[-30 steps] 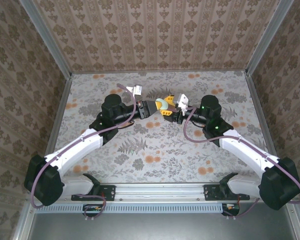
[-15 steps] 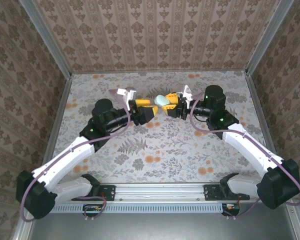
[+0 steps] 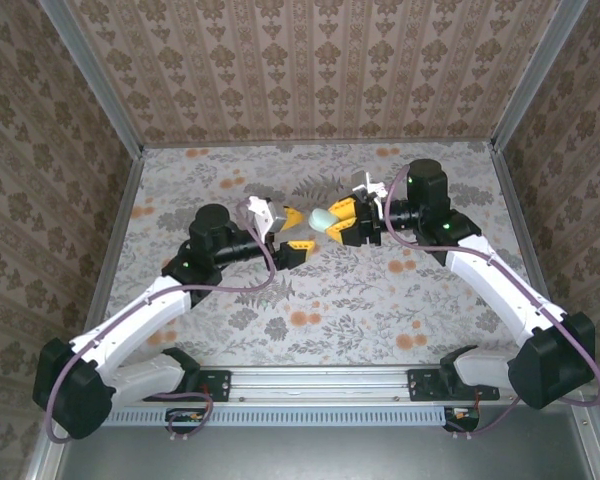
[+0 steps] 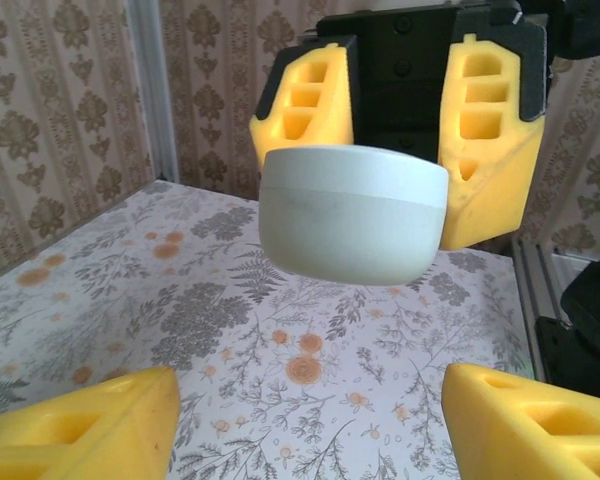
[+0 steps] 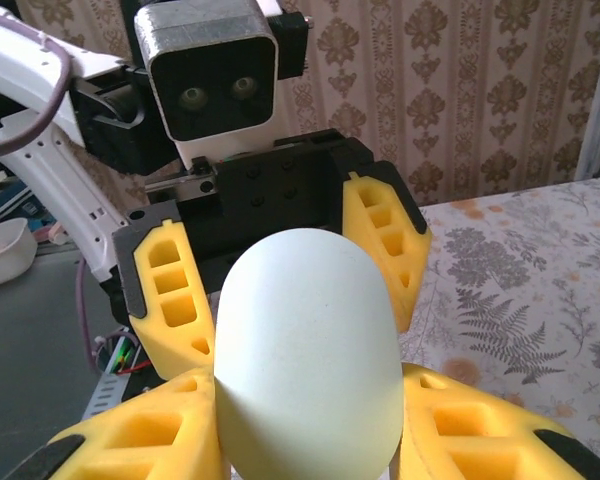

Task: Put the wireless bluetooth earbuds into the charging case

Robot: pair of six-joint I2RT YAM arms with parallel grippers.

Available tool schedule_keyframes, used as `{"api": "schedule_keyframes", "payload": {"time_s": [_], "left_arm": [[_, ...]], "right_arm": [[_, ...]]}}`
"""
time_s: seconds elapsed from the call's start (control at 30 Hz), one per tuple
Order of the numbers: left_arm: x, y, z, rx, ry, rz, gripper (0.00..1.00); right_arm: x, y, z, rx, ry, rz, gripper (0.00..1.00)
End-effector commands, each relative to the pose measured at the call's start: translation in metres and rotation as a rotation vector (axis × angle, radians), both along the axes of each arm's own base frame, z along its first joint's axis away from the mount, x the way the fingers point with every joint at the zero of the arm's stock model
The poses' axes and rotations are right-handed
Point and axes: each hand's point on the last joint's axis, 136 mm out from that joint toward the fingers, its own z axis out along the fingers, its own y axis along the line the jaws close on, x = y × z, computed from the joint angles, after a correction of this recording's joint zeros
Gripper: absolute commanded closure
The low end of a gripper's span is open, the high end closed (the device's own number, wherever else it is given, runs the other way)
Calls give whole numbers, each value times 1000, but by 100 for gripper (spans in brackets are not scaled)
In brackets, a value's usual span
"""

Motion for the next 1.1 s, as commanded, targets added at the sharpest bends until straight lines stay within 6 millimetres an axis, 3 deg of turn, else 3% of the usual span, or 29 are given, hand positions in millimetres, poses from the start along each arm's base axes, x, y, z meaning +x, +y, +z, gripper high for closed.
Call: {"api": "schedule_keyframes", "payload": {"time_s": [0.0,1.07], "left_arm": [[-5,-6,29,-59,-91,-65,32],[-13,-23,38,-79,-30,-165,50]], "right_arm": [[-7,0,6,5,-12,50,65],[-4,-3,2,-13,-102,14,63]]}}
